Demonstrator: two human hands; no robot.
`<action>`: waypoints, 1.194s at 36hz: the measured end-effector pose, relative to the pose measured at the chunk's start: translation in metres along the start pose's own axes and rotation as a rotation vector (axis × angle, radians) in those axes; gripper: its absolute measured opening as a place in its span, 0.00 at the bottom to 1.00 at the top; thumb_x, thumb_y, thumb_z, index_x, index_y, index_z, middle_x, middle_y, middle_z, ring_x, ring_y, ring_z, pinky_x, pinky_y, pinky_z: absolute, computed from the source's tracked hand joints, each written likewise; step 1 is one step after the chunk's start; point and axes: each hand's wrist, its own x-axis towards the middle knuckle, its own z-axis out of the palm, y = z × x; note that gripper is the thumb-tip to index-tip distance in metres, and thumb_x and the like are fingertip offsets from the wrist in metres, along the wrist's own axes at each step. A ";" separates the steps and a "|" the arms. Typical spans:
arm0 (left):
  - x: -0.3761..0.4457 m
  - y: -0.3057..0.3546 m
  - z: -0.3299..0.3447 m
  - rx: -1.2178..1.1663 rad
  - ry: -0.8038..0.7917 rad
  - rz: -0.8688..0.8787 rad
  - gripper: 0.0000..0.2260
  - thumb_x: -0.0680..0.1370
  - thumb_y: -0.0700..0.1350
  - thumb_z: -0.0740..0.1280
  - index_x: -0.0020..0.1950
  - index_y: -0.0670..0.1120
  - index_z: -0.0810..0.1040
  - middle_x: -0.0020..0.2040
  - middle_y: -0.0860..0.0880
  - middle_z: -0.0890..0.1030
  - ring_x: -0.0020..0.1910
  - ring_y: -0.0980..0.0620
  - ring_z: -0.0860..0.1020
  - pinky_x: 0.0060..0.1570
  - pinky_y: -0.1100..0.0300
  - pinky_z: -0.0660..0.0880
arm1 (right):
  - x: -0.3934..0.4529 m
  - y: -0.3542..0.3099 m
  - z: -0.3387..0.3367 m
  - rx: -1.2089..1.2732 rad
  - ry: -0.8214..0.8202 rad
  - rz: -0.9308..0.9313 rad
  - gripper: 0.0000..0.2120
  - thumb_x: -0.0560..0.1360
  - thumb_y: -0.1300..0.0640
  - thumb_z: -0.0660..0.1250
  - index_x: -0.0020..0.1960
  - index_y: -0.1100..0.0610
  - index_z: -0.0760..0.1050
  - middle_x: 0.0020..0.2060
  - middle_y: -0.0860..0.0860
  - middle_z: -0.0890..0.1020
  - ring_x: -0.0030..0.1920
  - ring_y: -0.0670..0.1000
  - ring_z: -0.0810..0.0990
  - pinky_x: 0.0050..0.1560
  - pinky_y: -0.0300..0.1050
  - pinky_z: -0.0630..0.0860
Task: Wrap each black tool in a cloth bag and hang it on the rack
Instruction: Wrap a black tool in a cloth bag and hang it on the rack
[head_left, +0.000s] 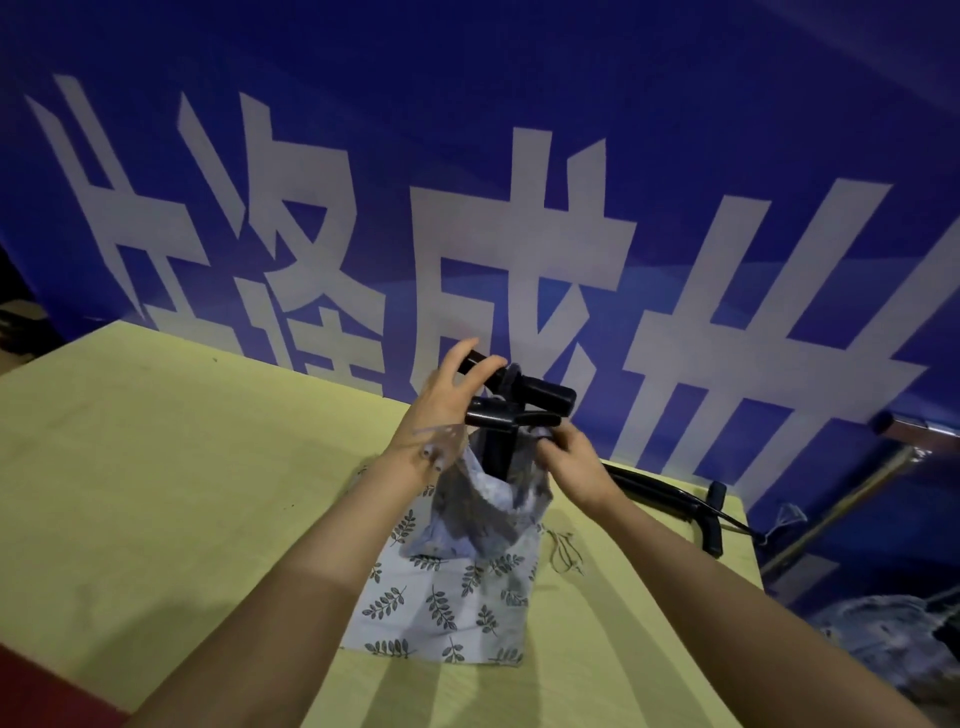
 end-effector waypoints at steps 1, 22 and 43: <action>0.000 0.000 0.001 -0.036 0.012 0.003 0.29 0.75 0.36 0.67 0.66 0.63 0.63 0.73 0.62 0.50 0.67 0.45 0.68 0.65 0.43 0.70 | 0.001 -0.001 -0.004 -0.029 0.047 0.000 0.13 0.78 0.66 0.56 0.60 0.58 0.74 0.47 0.55 0.79 0.45 0.52 0.79 0.44 0.39 0.77; -0.008 0.027 -0.005 0.056 0.031 -0.047 0.34 0.72 0.28 0.64 0.73 0.55 0.64 0.77 0.54 0.52 0.71 0.47 0.63 0.61 0.52 0.73 | 0.002 -0.025 -0.047 0.019 0.274 0.033 0.17 0.80 0.53 0.60 0.33 0.56 0.69 0.29 0.51 0.72 0.31 0.48 0.69 0.33 0.40 0.67; 0.003 0.063 -0.003 0.273 0.066 0.150 0.12 0.82 0.47 0.56 0.48 0.44 0.77 0.47 0.49 0.78 0.49 0.51 0.67 0.54 0.57 0.63 | 0.004 -0.067 -0.079 -0.396 0.318 -0.343 0.09 0.77 0.67 0.61 0.53 0.58 0.76 0.40 0.49 0.73 0.35 0.43 0.72 0.37 0.31 0.68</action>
